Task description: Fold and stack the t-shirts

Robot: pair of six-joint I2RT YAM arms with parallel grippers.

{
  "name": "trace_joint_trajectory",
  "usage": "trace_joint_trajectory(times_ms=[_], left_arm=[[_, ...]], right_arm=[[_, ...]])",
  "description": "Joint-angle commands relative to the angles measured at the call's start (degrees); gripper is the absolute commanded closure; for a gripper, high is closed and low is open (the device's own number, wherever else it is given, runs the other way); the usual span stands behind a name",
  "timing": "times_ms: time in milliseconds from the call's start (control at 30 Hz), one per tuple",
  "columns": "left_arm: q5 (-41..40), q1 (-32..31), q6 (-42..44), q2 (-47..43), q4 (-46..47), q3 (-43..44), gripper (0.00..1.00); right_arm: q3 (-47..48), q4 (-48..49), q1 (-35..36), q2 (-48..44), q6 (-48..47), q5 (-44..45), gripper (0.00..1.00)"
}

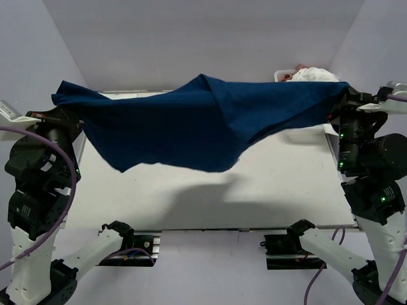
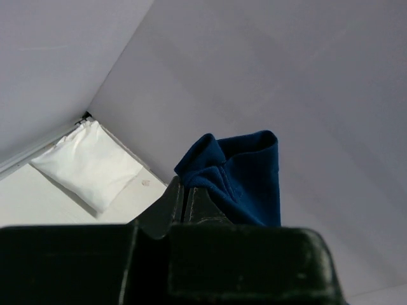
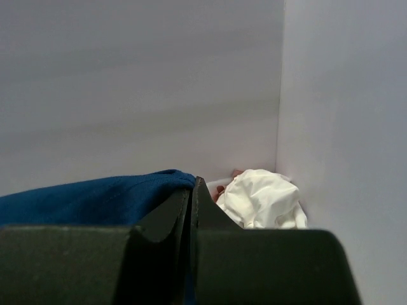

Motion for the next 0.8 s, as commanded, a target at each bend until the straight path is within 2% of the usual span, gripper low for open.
trace_joint_trajectory(times_ms=[0, 133, 267, 333, 367, 433, 467, 500, 533, 567, 600, 633, 667, 700, 733, 767], left_arm=[[-4.32, 0.42, 1.62, 2.11, -2.66, 0.86, 1.0], [-4.32, 0.42, 2.14, 3.68, -1.26, 0.15, 1.0], [-5.9, 0.42, 2.93, 8.51, 0.94, -1.6, 1.0], [-6.61, 0.42, 2.93, 12.89, 3.04, -3.26, 1.0], [-7.31, 0.42, 3.46, 14.75, 4.27, -4.15, 1.0], [-7.31, 0.95, 3.46, 19.22, 5.95, -6.25, 1.0], [-7.31, 1.82, 2.42, 24.99, 5.96, -6.26, 1.0], [-4.79, 3.48, 0.75, 28.18, 4.65, -6.26, 1.0], [-3.2, 4.71, -1.61, 31.34, 4.12, -6.26, 1.0], [-1.79, 5.86, -2.16, 34.68, 4.89, -6.26, 1.0], [1.97, 8.65, -2.69, 41.85, 4.9, -5.48, 1.0], [3.31, 9.99, -3.3, 45.75, 4.9, -4.17, 1.0], [4.19, 11.04, -3.31, 49.79, 4.9, -2.5, 1.0], [4.98, 11.93, -3.31, 53.75, 4.38, 2.74, 1.0], [4.99, 13.07, -3.31, 61.71, 4.37, 5.83, 0.91], [5.51, 13.08, -3.31, 65.53, 3.24, 9.43, 0.78]], right_arm=[[1.25, -0.16, -0.18, 0.84, -2.12, 4.99, 1.0], [2.14, 0.0, -0.18, 3.47, -2.2, 7.26, 1.0], [0.56, 1.85, -1.14, 11.71, -2.56, 8.15, 1.0], [0.21, 1.33, -1.76, 14.98, -0.98, 6.92, 1.0], [0.2, 0.89, -3.16, 20.48, 1.72, 5.09, 1.0], [0.03, -2.26, -5.8, 24.56, 4.55, 0.96, 1.0], [-0.15, -2.98, -7.81, 31.02, 9.0, -0.62, 1.0], [-1.19, -3.16, -9.48, 32.99, 10.26, -6.73, 1.0], [-1.55, -3.33, -11.24, 35.1, 11.5, -8.88, 1.0], [-1.99, -2.9, -11.78, 41.74, 13.42, -13.16, 1.0], [-1.64, -2.55, -13.61, 43.89, 14.31, -16.95, 1.0], [-0.68, -2.72, -14.15, 52.09, 15.19, -18.55, 1.0], [4.46, -4.46, -14.68, 54.78, 15.2, -22.05, 1.0], [6.77, -5.52, -15.12, 57.59, 13.98, -23.65, 1.0], [9.32, -6.75, -15.99, 65.72, 13.97, -24.45, 1.0], [19.09, -11.55, -16.18, 68.75, 13.97, -24.54, 0.94]])
